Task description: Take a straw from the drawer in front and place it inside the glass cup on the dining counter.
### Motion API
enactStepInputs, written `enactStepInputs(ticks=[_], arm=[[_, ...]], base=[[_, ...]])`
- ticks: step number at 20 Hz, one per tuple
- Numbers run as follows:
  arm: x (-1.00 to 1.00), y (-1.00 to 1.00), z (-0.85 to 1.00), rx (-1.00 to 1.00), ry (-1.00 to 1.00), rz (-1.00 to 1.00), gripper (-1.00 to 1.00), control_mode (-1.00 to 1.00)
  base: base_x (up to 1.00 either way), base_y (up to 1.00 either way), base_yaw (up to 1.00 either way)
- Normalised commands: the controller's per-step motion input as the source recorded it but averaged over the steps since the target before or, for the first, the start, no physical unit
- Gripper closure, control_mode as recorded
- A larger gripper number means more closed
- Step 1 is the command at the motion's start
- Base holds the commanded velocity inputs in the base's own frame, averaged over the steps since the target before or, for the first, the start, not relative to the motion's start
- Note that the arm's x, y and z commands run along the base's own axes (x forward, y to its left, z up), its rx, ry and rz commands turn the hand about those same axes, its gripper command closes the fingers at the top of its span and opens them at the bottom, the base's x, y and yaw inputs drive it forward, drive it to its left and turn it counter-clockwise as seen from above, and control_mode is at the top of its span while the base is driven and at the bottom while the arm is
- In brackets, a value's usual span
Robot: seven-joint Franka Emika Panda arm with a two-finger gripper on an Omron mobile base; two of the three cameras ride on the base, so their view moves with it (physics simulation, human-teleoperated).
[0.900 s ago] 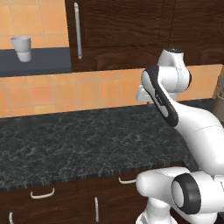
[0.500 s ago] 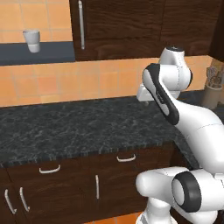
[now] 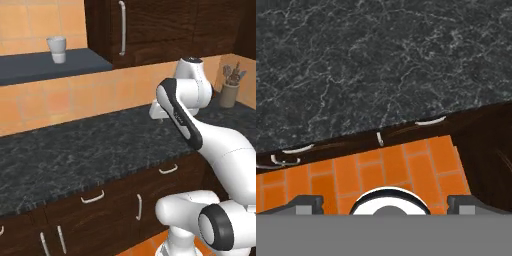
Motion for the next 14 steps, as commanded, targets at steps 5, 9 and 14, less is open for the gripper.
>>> enactStepInputs(ticks=[5, 9, 14], arm=[[0.00, 0.00, 0.00, 0.00, 0.00, 0.00, -1.00, 1.00], [0.00, 0.00, 0.00, 0.00, 0.00, 0.00, -1.00, 1.00], [0.00, 0.00, 0.00, 0.00, 0.00, 0.00, -1.00, 1.00]], base=[[0.14, 0.78, -0.61], [0.11, 0.65, -0.58], [0.28, 0.63, -0.55]])
